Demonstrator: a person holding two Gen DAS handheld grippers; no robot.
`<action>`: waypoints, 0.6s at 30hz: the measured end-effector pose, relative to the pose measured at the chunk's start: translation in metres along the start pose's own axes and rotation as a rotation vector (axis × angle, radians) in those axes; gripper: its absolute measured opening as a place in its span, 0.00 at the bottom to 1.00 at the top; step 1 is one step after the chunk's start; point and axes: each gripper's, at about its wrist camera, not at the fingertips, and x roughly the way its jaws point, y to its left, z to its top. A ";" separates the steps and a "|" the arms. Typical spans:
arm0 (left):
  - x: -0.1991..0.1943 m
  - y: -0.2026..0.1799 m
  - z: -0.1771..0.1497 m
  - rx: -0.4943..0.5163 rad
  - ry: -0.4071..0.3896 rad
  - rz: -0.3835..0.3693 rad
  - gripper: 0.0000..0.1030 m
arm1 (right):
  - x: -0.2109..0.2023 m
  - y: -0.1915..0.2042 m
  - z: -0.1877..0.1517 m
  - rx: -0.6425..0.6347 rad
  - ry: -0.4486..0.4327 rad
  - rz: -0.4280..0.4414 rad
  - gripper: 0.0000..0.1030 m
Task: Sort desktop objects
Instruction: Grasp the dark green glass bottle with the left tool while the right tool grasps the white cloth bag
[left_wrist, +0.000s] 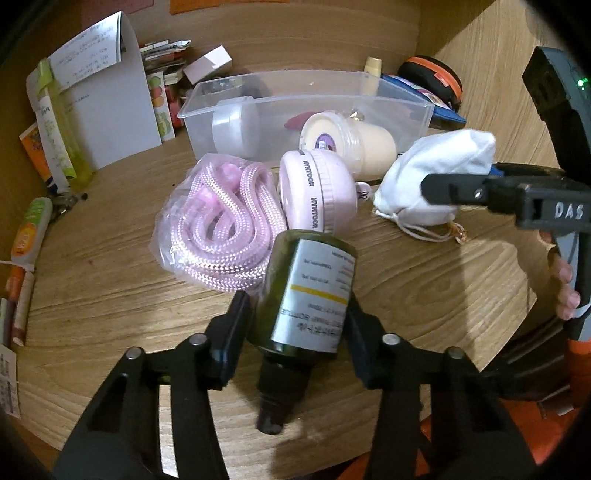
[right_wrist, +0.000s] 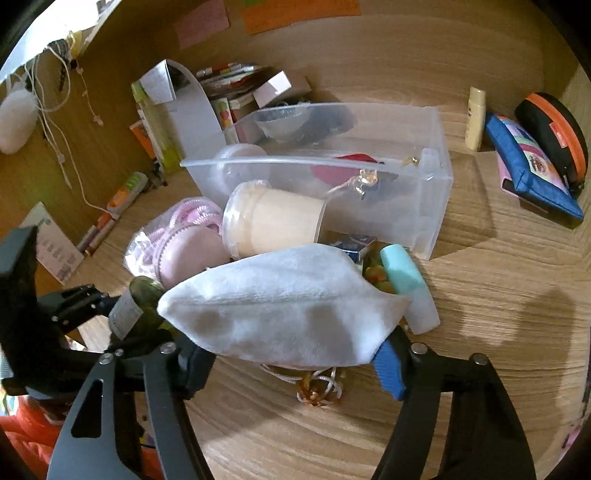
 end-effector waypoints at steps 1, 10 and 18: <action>0.000 0.001 0.000 -0.003 -0.001 0.004 0.44 | -0.003 -0.001 0.000 0.007 -0.005 0.003 0.65; -0.021 0.009 0.001 -0.049 -0.046 -0.016 0.44 | -0.032 -0.010 0.007 0.015 -0.058 0.003 0.63; -0.038 0.013 0.011 -0.057 -0.090 -0.028 0.43 | -0.058 -0.014 0.019 0.014 -0.119 0.010 0.63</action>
